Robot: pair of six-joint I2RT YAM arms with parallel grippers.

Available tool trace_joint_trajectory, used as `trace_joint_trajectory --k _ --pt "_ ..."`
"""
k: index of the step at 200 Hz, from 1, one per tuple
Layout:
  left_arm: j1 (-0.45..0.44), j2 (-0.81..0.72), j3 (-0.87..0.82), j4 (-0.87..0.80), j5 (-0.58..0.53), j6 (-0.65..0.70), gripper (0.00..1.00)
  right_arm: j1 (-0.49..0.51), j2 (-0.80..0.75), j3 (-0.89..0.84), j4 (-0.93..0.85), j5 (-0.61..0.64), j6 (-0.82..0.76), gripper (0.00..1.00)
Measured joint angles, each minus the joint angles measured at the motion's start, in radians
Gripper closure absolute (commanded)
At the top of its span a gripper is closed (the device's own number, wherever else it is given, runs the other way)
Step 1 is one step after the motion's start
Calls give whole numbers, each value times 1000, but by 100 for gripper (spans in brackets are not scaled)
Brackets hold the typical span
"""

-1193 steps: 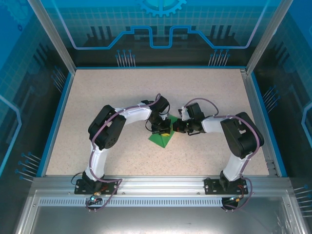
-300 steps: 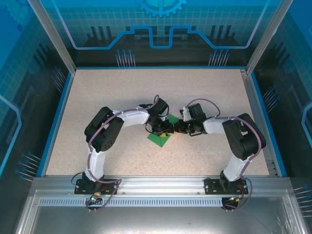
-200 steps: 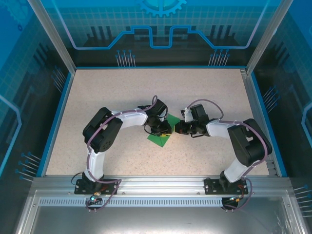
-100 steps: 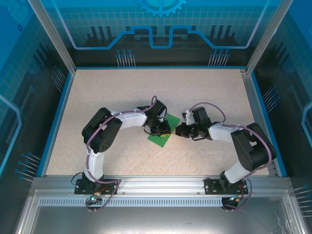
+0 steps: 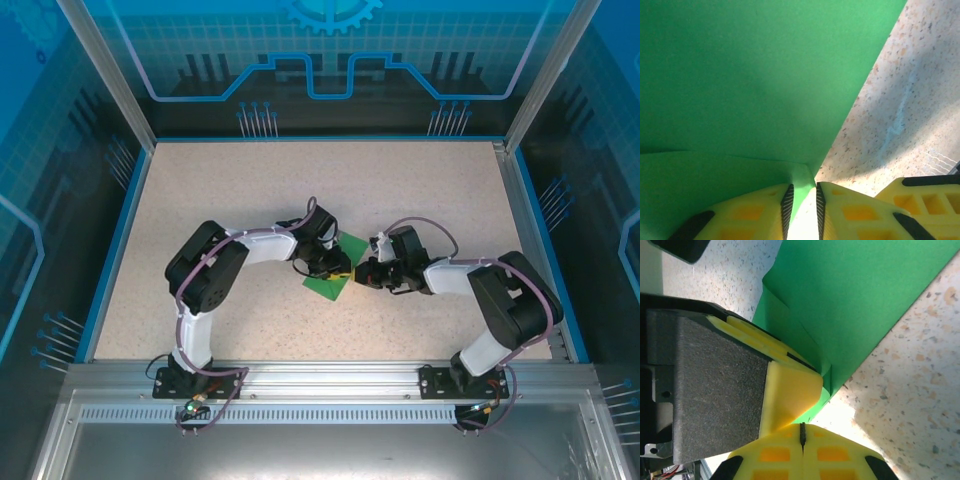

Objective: Fold a paper plane with a square sheet of paper (pick it up from the middle)
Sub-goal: Fold the triangle a second time at the center of the table.

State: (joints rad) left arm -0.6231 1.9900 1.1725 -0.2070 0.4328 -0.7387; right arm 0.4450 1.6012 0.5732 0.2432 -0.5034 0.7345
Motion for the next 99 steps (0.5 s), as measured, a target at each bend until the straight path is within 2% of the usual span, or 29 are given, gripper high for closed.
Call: trace_joint_trajectory --k 8,30,46,99 --pt "4 -5 -6 8 6 -5 61 0 2 -1 12 -2 8 100" --pt "21 -21 -20 19 10 -19 59 1 8 -2 54 2 27 100" --pt "27 -26 -34 34 13 -24 53 5 17 -2 73 2 37 100" --pt "46 -48 -65 82 32 -58 43 5 18 -3 111 6 60 100"
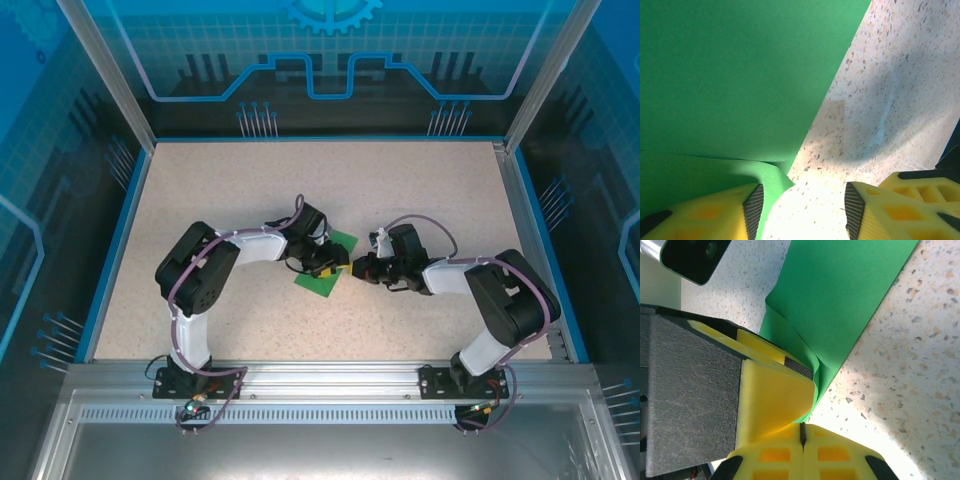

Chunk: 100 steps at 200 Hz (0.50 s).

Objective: Fold a paper plane with a square sheet of paper (pick it up from the middle)
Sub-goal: Fold the triangle a second time at the center of the table.

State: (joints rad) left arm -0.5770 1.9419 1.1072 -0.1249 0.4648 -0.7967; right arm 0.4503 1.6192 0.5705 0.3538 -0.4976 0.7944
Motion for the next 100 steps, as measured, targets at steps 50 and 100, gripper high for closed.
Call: trace_joint_trajectory --k 50,100 --pt "4 -5 -5 39 22 -36 36 29 1 -37 26 15 24 100" --pt "2 -4 -12 72 40 -80 33 63 -5 -63 23 19 58 100"
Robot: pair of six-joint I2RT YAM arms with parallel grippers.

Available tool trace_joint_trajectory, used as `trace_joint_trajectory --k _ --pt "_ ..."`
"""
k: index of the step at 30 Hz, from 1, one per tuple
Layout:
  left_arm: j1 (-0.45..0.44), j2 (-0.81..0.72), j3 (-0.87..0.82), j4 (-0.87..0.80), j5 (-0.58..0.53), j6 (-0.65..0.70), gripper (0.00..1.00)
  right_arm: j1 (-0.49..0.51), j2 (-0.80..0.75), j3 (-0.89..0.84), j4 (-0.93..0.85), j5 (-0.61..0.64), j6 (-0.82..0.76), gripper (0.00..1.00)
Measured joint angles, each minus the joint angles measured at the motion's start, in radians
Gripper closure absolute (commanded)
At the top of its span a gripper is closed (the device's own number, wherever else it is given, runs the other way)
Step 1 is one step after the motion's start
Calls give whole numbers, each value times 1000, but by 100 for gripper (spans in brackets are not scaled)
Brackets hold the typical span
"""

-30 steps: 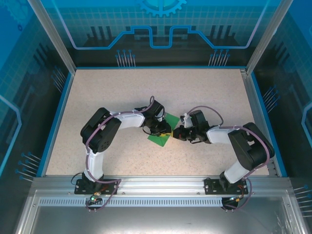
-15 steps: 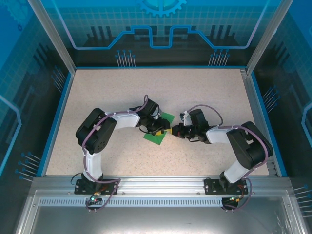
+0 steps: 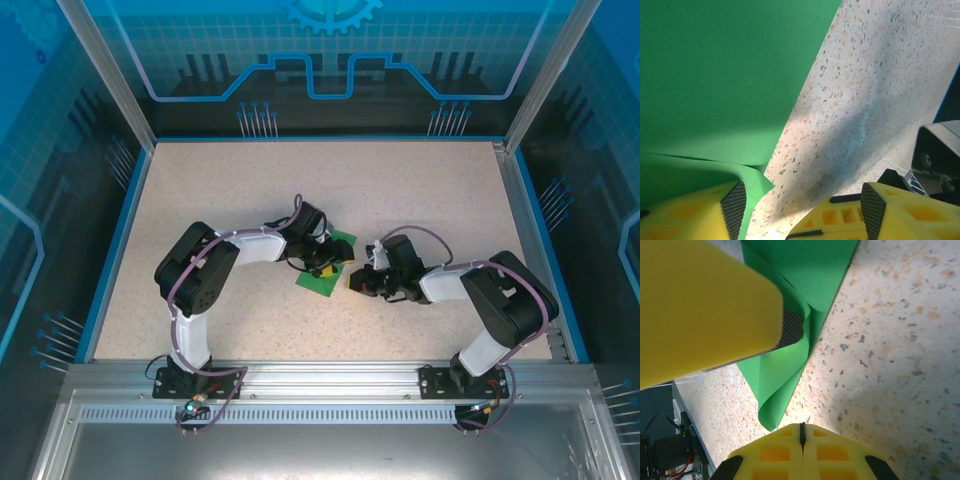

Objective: Fold a paper plane with a square sheet of paper (pick it up from the middle)
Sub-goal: Fold the triangle a second time at the center of the table.

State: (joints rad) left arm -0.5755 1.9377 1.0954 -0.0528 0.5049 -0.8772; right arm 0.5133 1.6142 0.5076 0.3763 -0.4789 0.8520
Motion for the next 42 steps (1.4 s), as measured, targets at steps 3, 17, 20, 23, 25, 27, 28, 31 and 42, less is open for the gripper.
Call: trace_joint_trajectory --k 3,17,20,23,25,27,28,31,42 --pt "0 1 -9 28 12 -32 33 11 -5 -17 55 7 37 100" --pt "14 9 -14 56 46 -67 33 88 -79 -114 204 57 180 100" --pt "16 10 -14 58 48 -67 33 90 -111 -116 193 86 180 100" --pt "16 10 -15 60 51 -67 33 90 -129 -116 195 118 180 100" --pt "16 10 -18 66 51 -68 33 90 -129 -120 205 136 184 100" --pt "17 10 -20 70 51 -68 33 88 -128 -121 212 148 189 100" --pt "17 10 -22 74 52 -70 33 88 -126 -121 221 154 192 100" --pt "18 7 -34 97 58 -87 33 88 -96 -121 257 164 205 100" --pt "19 2 -45 118 58 -97 33 89 38 -98 352 184 230 100"
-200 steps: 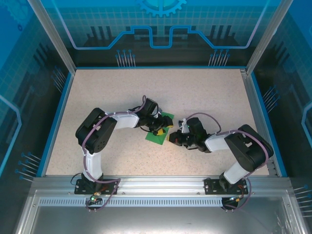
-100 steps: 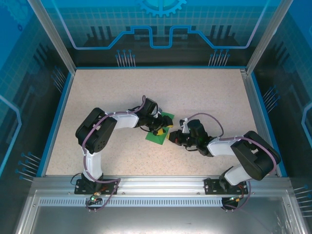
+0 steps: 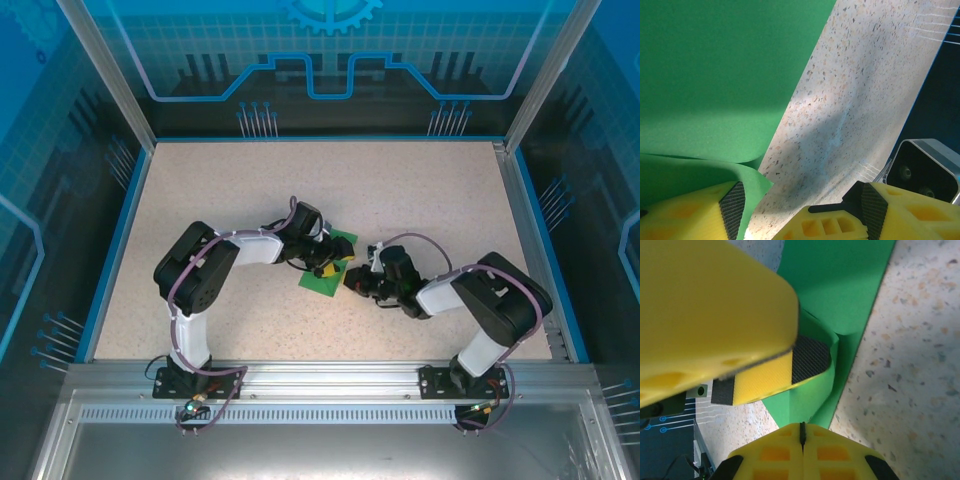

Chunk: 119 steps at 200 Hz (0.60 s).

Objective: Fold a paper plane with a square sheet of paper (pick it up from the middle)
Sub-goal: Fold the triangle a second time at the center of the table.

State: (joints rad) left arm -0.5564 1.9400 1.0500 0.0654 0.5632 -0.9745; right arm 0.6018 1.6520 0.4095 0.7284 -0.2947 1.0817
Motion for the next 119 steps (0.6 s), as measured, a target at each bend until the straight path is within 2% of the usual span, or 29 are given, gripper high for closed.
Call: trace_joint_trajectory --k 58,119 --pt "0 0 0 0 0 0 33 1 79 25 58 0 10 100" --pt "0 0 0 0 0 1 33 2 90 51 -3 0 -18 100"
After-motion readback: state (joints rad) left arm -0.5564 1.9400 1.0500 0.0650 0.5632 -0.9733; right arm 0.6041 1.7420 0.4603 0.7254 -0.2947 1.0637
